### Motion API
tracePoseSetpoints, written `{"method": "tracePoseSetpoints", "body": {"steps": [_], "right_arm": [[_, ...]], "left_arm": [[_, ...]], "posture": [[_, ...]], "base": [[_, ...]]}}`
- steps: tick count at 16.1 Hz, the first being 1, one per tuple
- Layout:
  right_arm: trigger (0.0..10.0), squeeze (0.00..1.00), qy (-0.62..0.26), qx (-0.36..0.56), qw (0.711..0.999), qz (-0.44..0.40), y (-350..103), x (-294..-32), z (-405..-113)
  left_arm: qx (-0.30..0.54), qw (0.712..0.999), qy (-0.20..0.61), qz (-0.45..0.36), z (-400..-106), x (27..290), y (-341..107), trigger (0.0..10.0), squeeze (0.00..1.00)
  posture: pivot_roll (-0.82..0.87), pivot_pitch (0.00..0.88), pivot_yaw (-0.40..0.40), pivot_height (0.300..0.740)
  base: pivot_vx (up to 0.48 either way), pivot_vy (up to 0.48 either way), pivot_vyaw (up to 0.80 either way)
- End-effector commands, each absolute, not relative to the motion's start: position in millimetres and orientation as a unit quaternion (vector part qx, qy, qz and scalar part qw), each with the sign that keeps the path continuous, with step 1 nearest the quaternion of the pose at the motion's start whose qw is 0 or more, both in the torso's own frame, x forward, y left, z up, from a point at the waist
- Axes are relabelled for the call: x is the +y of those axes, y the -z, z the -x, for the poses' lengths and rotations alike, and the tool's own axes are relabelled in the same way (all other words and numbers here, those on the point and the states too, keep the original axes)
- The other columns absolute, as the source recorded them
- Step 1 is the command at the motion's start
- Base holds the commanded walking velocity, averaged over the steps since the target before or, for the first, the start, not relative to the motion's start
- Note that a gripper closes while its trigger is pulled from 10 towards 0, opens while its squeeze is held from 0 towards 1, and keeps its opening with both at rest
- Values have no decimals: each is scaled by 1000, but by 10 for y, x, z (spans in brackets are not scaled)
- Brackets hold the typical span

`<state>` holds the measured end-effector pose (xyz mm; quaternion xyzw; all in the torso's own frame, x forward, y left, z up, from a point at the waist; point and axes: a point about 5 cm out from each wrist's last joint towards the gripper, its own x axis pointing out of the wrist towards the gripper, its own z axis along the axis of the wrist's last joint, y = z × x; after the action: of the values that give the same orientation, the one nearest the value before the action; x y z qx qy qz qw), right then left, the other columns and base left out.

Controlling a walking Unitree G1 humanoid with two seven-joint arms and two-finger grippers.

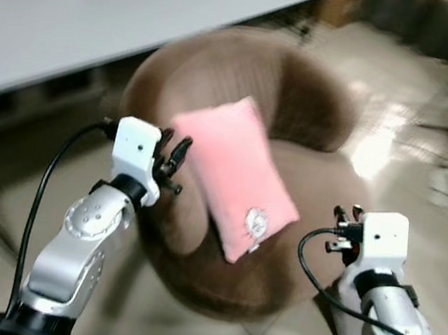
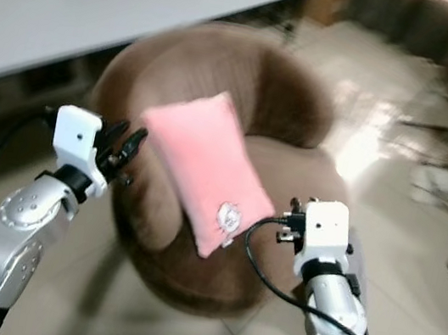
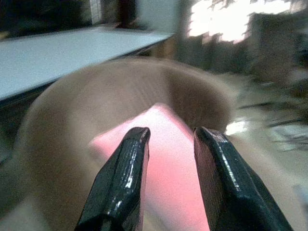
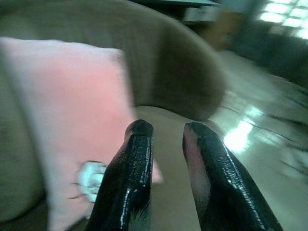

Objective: Move the pillow to the sofa from floor

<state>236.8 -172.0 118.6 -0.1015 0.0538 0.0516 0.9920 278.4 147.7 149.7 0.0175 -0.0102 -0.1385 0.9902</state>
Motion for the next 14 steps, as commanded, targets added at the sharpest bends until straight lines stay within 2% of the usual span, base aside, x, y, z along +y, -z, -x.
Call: {"method": "tracePoseSetpoints", "body": {"steps": [1,14], "right_arm": [[10000,0,-53,48,992,103,-1212,-1717,-2376],[10000,0,-42,46,993,104,-1207,-1733,-2373]], "left_arm": [[-5,992,123,-22,-2789,1531,-1497,10000,0],[1,991,129,-46,-2795,1512,-1483,10000,0]], "posture": [[-43,31,32,740],[-46,33,46,740]], "base": [[0,-480,500],[0,-480,32]]}}
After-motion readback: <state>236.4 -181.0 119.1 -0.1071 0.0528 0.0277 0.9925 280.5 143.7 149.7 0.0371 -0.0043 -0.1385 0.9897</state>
